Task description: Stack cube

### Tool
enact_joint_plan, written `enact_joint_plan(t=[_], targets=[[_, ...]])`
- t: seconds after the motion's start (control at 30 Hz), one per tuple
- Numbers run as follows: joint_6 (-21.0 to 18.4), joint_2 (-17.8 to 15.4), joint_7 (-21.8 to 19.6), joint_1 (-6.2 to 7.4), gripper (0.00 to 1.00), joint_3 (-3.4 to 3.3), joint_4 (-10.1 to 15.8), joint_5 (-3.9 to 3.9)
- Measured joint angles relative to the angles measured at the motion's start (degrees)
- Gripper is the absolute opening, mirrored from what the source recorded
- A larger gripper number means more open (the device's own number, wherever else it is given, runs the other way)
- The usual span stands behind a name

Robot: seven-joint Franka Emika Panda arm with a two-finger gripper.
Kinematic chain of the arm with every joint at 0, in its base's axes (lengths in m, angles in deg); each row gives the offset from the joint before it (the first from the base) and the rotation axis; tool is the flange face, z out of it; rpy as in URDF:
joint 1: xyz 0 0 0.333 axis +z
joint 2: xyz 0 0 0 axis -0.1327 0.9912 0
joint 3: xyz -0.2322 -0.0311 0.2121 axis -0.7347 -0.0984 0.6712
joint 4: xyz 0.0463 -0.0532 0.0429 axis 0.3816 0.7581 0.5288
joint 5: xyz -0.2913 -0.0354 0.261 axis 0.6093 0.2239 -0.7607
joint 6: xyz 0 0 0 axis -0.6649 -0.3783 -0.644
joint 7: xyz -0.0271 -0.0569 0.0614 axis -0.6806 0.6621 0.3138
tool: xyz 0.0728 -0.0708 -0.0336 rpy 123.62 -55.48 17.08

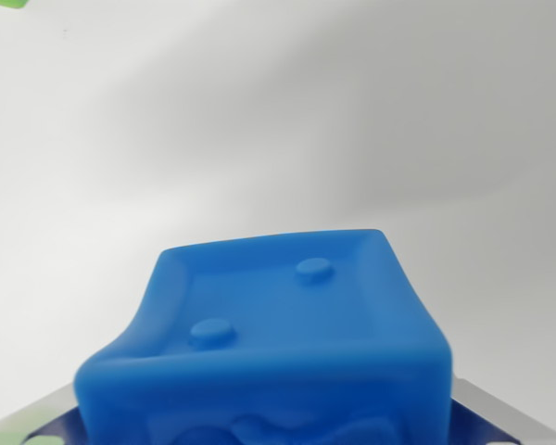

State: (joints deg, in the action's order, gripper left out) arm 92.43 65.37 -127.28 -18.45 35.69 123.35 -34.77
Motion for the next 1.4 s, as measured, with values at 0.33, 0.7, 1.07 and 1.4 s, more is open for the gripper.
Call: enact_joint_plan(t=[0.33, 0.7, 1.07, 1.4], targets=[[-4.1, -4.4, -1.2, 0.34, 0.00, -0.63, 0.2, 1.76], [-5.5, -3.2, 2.3, 0.35, 0.00, -0.07, -2.3, 1.94], [-6.8, -1.7, 6.9, 0.35, 0.00, 0.63, -5.3, 1.94], [-8.2, -0.1, 11.2, 0.35, 0.00, 1.22, -8.3, 1.95]])
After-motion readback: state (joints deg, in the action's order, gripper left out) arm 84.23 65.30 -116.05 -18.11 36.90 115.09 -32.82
